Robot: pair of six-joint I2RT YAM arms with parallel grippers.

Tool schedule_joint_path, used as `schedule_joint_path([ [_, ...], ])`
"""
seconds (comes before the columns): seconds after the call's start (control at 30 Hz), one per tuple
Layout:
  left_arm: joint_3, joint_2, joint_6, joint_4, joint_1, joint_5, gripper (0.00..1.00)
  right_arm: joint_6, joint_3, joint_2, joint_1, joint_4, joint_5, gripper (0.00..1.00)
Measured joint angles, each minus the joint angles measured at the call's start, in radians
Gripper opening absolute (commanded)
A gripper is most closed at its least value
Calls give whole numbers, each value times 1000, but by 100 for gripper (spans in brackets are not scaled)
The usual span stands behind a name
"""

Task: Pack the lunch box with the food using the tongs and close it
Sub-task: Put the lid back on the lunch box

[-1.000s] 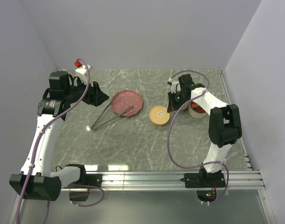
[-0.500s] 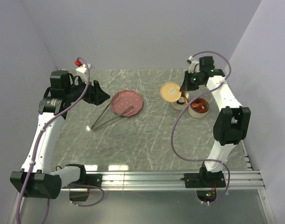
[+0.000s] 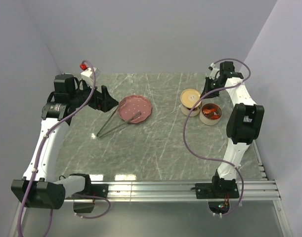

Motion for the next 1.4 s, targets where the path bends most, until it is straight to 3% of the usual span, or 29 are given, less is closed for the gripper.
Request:
schedule_joint_path([
  [1.07, 0, 18, 8, -3, 0, 5, 99, 12, -8, 84, -24, 10, 24, 0],
  [1.2, 0, 29, 8, -4, 0, 7, 99, 12, -1, 97, -24, 8, 26, 20],
  [1.23, -1, 31, 8, -3, 0, 7, 99, 11, -1, 97, -24, 7, 26, 31],
  [1.27, -1, 31, 8, -3, 0, 7, 99, 11, -1, 97, -24, 6, 28, 37],
  [1.33, -1, 31, 8, -3, 0, 8, 99, 7, -1, 97, -24, 6, 33, 44],
  [1.4, -1, 31, 8, -3, 0, 8, 99, 8, -1, 97, -24, 6, 33, 46],
])
